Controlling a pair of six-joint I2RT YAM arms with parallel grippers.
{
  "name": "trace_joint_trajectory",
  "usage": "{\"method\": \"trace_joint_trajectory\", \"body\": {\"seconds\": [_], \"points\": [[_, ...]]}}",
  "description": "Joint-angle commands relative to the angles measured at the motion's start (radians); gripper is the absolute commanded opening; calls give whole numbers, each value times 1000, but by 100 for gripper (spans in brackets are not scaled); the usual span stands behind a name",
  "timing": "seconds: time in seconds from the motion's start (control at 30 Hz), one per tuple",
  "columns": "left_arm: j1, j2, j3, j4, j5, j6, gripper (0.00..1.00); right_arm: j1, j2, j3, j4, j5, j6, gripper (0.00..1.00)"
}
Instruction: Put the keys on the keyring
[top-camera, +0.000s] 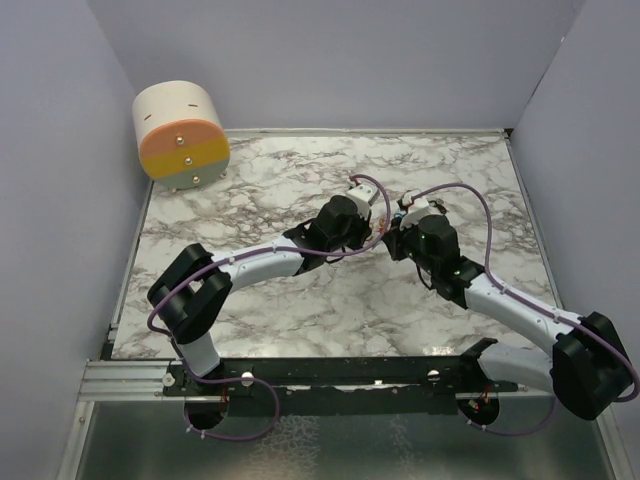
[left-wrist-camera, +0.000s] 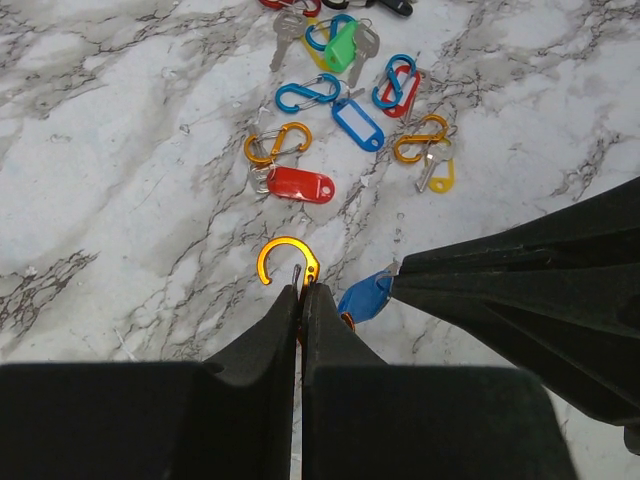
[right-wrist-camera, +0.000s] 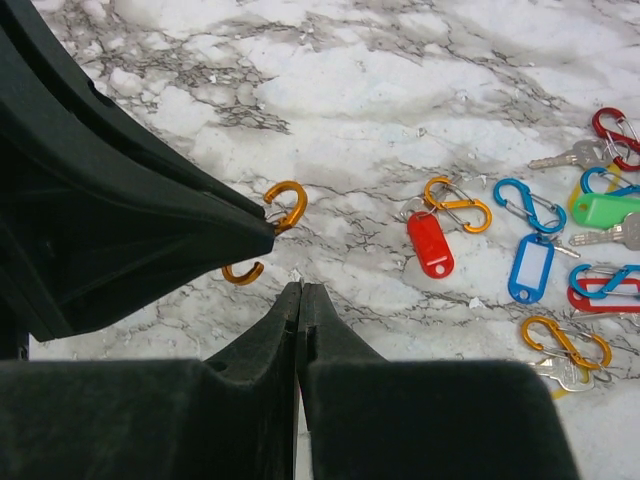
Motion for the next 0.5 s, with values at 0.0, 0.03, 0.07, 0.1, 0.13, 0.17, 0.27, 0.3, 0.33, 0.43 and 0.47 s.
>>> {"method": "trace_joint_trajectory", "body": {"seconds": [0.0,0.03,0.07,0.1,0.13,0.17,0.27,0.3,0.33,0.43,0.47], "points": [[-3,-24,-16,44,59,-24,0,-1,-26,-15,62,-28,-21,1],[-5,-25,-21,52,67,-25,0,-1,-31,-17,64,-29,-21,1],[-6,-26,-24,59,69,-26,0,-1,-36,-21,66,-29,-23,1],[-7,-28,-28,64,70,-26,0,-1,-41,-25,72,-29,-23,1],[-9,-29,-31,68,69,-25,0,-1,-43,-28,75,-30,-25,1],[-11,-33,-37,76,68,-21,0,-1,-43,-28,77,-31,-26,1],[-17,-46,-59,108,64,-16,0,-1,-38,-29,80,-34,-28,1],[-20,-49,-66,119,62,-15,0,-1,-36,-28,80,-35,-29,1],[-20,-51,-71,130,62,-15,0,-1,-34,-29,81,-37,-29,1],[-23,-55,-79,138,61,-11,0,-1,-33,-32,87,-45,-29,1],[-23,-55,-80,140,60,-11,0,-1,-31,-33,88,-47,-29,1]]}}
